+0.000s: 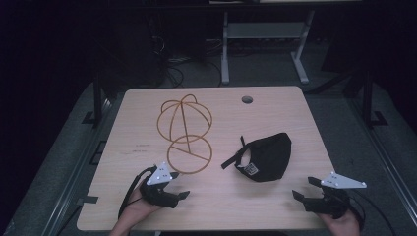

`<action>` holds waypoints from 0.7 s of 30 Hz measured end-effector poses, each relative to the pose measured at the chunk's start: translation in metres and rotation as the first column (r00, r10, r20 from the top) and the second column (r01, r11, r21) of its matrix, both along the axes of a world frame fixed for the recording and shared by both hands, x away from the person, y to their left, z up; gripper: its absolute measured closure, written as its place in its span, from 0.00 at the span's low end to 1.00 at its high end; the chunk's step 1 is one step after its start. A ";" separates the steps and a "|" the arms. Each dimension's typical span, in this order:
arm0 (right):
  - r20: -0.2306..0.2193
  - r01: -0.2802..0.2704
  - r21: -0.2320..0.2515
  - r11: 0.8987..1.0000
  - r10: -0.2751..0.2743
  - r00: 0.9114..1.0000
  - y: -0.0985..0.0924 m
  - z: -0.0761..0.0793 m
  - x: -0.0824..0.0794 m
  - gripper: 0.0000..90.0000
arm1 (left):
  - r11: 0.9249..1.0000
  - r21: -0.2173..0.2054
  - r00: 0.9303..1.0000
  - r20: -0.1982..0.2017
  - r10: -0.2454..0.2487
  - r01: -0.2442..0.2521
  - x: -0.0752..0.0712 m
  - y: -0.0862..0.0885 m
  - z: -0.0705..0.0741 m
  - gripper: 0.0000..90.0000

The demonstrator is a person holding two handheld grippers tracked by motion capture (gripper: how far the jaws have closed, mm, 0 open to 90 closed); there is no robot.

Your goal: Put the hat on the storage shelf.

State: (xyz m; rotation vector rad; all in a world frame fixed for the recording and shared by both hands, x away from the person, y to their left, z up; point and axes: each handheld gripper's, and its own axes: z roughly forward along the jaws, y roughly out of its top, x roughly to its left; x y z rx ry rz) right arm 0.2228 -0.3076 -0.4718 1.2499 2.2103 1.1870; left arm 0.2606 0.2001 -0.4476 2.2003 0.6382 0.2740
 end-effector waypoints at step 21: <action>0.005 -0.013 -0.001 1.000 0.013 1.000 0.002 0.001 -0.003 0.20 | 0.992 -0.041 0.992 -0.015 -0.124 0.123 -0.006 -0.044 0.017 0.28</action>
